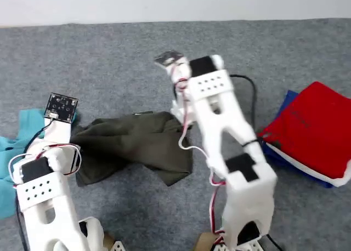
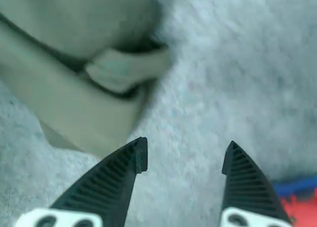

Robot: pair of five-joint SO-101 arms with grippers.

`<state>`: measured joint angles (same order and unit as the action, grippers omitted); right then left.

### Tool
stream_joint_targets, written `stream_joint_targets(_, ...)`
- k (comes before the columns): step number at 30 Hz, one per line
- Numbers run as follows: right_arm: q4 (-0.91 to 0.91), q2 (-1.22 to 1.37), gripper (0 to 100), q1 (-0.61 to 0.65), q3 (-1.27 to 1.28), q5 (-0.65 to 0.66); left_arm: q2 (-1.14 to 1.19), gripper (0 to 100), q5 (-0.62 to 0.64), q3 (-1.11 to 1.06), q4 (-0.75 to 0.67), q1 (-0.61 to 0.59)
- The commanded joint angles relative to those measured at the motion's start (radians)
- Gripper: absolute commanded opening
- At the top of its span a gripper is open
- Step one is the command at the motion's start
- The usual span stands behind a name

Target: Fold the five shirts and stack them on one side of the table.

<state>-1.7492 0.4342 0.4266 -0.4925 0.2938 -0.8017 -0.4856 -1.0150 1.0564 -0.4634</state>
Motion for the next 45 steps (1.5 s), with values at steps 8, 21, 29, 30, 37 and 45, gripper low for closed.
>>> stream_joint_targets(8,-0.024,0.166,25.3,0.147,-0.149,-0.012,-0.014,19,-0.003,0.004,0.003,0.005)
stream_joint_targets(21,-0.010,0.318,0.0,0.136,-0.233,-0.003,-0.021,18,-0.002,0.012,0.006,0.003)
stream_joint_targets(29,-0.045,0.165,1.0,0.012,-0.397,0.075,-0.023,0,0.098,0.257,0.003,0.006)
stream_joint_targets(30,-0.045,0.127,1.0,-0.001,-0.419,0.092,-0.023,1,0.112,0.311,0.003,0.006)
stream_joint_targets(37,-0.028,-0.090,1.0,-0.082,-0.628,0.169,-0.020,1,0.259,0.657,-0.064,0.009)
stream_joint_targets(45,0.027,-0.163,1.0,-0.157,-0.879,0.167,-0.020,1,0.342,0.831,-0.249,0.011)
